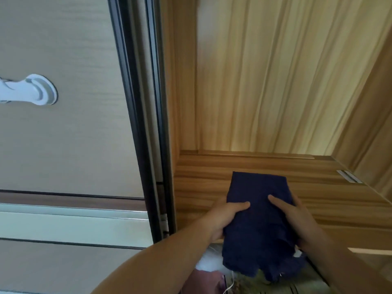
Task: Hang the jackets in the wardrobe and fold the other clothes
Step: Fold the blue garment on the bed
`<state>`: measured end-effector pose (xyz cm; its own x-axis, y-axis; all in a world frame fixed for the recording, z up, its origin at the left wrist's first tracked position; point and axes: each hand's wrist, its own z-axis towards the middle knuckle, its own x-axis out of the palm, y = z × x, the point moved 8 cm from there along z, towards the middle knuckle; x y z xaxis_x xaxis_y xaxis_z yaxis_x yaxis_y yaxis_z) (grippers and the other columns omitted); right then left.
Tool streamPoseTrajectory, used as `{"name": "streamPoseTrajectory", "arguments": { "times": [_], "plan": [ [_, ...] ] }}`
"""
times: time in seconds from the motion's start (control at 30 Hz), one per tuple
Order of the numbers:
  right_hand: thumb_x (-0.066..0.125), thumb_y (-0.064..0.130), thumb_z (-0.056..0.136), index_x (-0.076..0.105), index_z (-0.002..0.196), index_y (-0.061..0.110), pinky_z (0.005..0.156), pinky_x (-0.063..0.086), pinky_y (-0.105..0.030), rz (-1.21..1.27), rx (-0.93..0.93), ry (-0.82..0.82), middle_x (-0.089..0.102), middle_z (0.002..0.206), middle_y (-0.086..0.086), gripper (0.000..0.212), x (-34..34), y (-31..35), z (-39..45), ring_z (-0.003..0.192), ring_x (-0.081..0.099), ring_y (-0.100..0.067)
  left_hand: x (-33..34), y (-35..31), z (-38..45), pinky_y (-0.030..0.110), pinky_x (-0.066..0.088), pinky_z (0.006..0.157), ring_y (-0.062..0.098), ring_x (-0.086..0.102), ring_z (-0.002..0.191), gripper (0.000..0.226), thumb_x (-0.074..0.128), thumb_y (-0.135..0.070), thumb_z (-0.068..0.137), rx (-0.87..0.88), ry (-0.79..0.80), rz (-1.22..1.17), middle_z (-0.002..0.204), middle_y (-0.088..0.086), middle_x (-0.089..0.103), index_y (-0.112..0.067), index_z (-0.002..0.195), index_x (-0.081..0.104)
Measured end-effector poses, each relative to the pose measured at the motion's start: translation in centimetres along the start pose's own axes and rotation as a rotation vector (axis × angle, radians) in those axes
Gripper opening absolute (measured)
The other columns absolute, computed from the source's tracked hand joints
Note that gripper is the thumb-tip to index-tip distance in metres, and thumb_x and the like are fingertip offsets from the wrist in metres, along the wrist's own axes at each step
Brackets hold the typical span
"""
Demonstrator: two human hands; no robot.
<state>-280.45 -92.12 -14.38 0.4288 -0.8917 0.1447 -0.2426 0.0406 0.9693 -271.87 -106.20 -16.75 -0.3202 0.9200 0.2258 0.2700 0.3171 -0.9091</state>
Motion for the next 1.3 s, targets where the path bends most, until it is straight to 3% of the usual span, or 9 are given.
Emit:
{"name": "streamPoseTrajectory", "arguments": {
  "times": [0.1, 0.23, 0.33, 0.43, 0.67, 0.8, 0.9, 1.2, 1.3],
  "plan": [
    [0.071, 0.011, 0.084, 0.049, 0.132, 0.021, 0.072, 0.055, -0.042, -0.023, 0.130, 0.021, 0.064, 0.117, -0.012, 0.054, -0.8, -3.0, 2.7, 0.098, 0.066, -0.036, -1.1, 0.8, 2.6, 0.031, 0.059, 0.077, 0.022, 0.070, 0.097, 0.025, 0.071, -0.016, 0.089, 0.064, -0.144, 0.040, 0.106, 0.005, 0.073, -0.013, 0.114, 0.068],
    [0.071, 0.009, 0.086, 0.040, 0.140, 0.021, 0.084, 0.053, -0.043, -0.162, 0.077, 0.009, 0.057, 0.126, -0.009, 0.063, -0.9, -4.0, 7.2, 0.105, 0.061, -0.031, -2.9, 0.6, 5.5, 0.033, 0.054, 0.092, 0.017, 0.065, 0.107, 0.034, 0.074, -0.023, 0.086, 0.197, -0.370, 0.234, 0.119, 0.000, 0.068, -0.026, 0.117, 0.060],
    [0.068, 0.016, 0.089, 0.033, 0.146, 0.020, 0.097, 0.046, -0.039, -0.550, -0.106, 0.016, 0.047, 0.140, -0.009, 0.067, 0.2, -4.0, 10.6, 0.122, 0.052, -0.028, -3.7, -0.2, 6.9, 0.038, 0.033, 0.114, 0.015, 0.036, 0.137, 0.065, 0.060, -0.037, 0.093, 0.309, -0.551, 0.852, 0.154, -0.004, 0.033, -0.030, 0.150, 0.028],
    [0.046, 0.037, 0.099, 0.015, 0.154, 0.029, 0.116, 0.027, -0.039, -1.186, -0.320, 0.037, 0.012, 0.161, -0.005, 0.065, 2.0, -5.1, 11.9, 0.146, 0.020, -0.024, -1.8, 2.0, 9.2, 0.042, 0.005, 0.121, 0.019, 0.000, 0.151, 0.060, 0.031, -0.045, 0.103, 0.206, -0.440, 1.435, 0.164, -0.007, -0.002, -0.035, 0.156, 0.006],
    [0.017, 0.045, 0.103, 0.003, 0.156, 0.031, 0.122, 0.010, -0.038, -1.467, -0.365, 0.219, -0.005, 0.164, 0.001, 0.057, 4.0, -8.1, 13.9, 0.151, 0.001, -0.016, -1.5, 4.3, 12.3, 0.037, -0.018, 0.112, 0.015, -0.017, 0.149, 0.092, -0.026, -0.061, 0.070, 0.117, -0.402, 1.507, 0.163, -0.010, -0.013, -0.035, 0.155, -0.004],
    [-0.001, 0.048, 0.095, 0.011, 0.156, 0.026, 0.122, 0.012, -0.038, -1.458, -0.439, 0.230, 0.003, 0.164, -0.004, 0.067, 6.6, -7.9, 16.4, 0.151, 0.007, -0.019, -4.2, 3.1, 14.0, 0.038, -0.015, 0.116, 0.014, -0.017, 0.149, 0.065, -0.008, -0.055, 0.094, 0.081, -0.446, 1.523, 0.163, -0.010, -0.012, -0.034, 0.155, -0.004],
    [-0.009, 0.049, 0.087, 0.014, 0.156, 0.025, 0.122, 0.011, -0.039, -1.445, -0.460, 0.249, 0.007, 0.164, -0.005, 0.076, 9.1, -8.2, 18.4, 0.150, 0.009, -0.020, -7.1, 2.3, 14.9, 0.036, -0.013, 0.117, 0.010, -0.016, 0.149, 0.071, -0.007, -0.055, 0.088, 0.062, -0.513, 1.504, 0.163, -0.011, -0.013, -0.032, 0.155, -0.006],
    [0.016, 0.045, 0.101, 0.012, 0.156, 0.025, 0.122, 0.007, -0.039, -1.324, -0.474, 0.328, 0.003, 0.164, -0.006, 0.058, 17.5, -8.6, 25.7, 0.151, 0.003, -0.020, -16.5, -1.7, 19.4, 0.034, -0.001, 0.123, 0.006, -0.007, 0.150, 0.091, -0.016, -0.056, 0.071, 0.063, -0.623, 1.471, 0.164, -0.011, -0.005, -0.028, 0.156, -0.001],
    [0.022, 0.041, 0.103, 0.011, 0.156, 0.023, 0.122, 0.004, -0.040, -1.307, -0.488, 0.327, 0.003, 0.164, -0.008, 0.057, 19.9, -8.5, 28.2, 0.151, 0.001, -0.021, -19.3, -3.0, 21.5, 0.036, 0.000, 0.123, 0.007, -0.008, 0.150, 0.075, -0.005, -0.055, 0.087, 0.032, -0.598, 1.501, 0.164, -0.010, -0.005, -0.026, 0.156, -0.002]
  ]
}}
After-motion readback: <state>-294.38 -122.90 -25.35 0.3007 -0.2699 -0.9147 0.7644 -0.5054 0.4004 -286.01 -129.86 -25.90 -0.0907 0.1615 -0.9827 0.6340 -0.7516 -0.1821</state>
